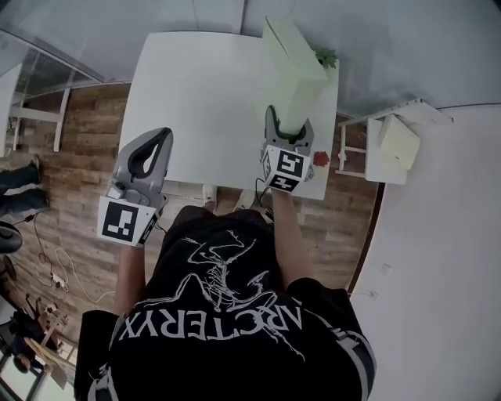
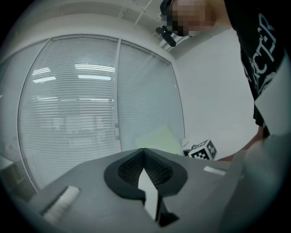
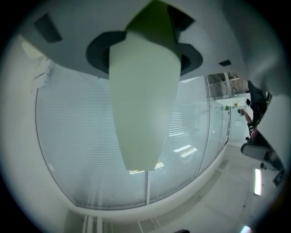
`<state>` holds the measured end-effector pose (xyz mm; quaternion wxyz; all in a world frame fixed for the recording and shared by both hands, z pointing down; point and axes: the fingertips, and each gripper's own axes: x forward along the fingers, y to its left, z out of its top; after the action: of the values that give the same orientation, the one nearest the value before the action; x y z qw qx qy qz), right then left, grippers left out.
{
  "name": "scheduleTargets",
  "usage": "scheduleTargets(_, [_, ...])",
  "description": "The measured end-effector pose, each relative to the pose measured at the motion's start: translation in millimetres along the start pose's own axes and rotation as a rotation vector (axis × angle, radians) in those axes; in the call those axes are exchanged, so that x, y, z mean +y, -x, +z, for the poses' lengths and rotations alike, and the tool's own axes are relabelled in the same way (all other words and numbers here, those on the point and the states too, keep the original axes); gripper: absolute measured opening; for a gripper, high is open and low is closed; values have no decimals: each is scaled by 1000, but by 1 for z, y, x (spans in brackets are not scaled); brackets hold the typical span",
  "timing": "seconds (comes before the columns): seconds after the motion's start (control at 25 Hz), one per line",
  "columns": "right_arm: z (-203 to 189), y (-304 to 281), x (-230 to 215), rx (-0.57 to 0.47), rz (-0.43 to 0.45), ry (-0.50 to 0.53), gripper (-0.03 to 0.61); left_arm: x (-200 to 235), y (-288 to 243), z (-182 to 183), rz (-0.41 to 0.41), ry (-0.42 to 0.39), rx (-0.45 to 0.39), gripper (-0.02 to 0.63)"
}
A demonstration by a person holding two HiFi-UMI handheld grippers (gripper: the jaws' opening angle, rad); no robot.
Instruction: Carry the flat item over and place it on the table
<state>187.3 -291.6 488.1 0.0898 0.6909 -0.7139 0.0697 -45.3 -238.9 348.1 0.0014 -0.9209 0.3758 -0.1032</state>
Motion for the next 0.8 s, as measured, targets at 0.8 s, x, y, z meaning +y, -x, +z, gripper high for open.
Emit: scheduleTargets(0.8, [-94,-36,-3,125,11,52,271,16,4,-12,52,-29,51,8])
